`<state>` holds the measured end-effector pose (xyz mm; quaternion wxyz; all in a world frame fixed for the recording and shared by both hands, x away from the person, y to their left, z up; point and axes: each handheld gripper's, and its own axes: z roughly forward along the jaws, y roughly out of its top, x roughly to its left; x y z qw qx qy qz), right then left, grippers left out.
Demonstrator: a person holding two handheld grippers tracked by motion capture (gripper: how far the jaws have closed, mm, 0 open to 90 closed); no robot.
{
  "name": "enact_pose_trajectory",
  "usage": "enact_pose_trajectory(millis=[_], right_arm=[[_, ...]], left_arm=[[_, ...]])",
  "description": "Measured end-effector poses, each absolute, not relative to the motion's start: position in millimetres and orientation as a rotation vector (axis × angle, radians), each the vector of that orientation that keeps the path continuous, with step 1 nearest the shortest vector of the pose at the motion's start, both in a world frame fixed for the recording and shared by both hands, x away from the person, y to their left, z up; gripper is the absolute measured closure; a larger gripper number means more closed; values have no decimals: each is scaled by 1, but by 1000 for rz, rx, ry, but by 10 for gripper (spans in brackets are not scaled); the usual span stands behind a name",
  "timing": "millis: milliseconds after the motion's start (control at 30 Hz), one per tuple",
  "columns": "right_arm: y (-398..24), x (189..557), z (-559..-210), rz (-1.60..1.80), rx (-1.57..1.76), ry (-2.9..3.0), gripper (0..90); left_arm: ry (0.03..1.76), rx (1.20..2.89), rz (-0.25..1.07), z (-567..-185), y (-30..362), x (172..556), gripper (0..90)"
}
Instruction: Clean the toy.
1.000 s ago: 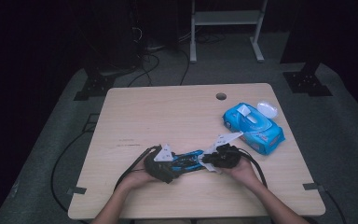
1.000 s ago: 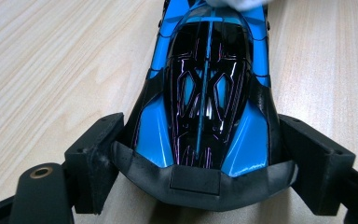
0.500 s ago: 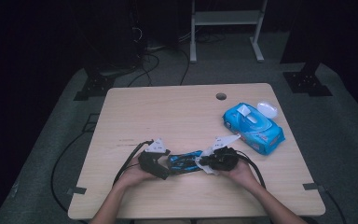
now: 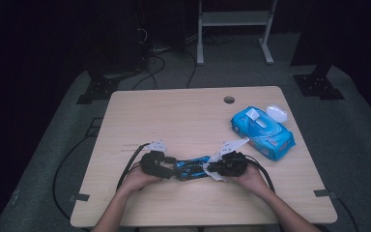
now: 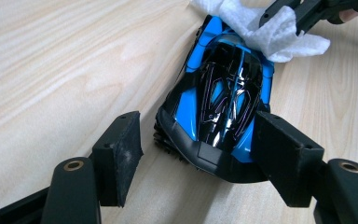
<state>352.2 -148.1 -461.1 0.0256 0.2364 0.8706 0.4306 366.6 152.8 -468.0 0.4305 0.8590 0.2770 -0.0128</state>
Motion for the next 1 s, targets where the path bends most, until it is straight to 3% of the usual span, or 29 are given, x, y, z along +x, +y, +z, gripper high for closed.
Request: enact_pose_trajectory(millis=[300,633,867,1000], right_arm=[[-150,347,-463,1343,705,2671,836],[-151,341,-465,1365,664,2649,842],[-150,344,-460,1317,688,2698,827],[-150,342,-456,1285,676,2721,817]], left_arm=[[649,2153,31,-466,149,361,450],[602,2154,153,-465,148,351,470],[734,2129,8,-466,151,360,464],[747,2126,-12,-465,151,360,514]])
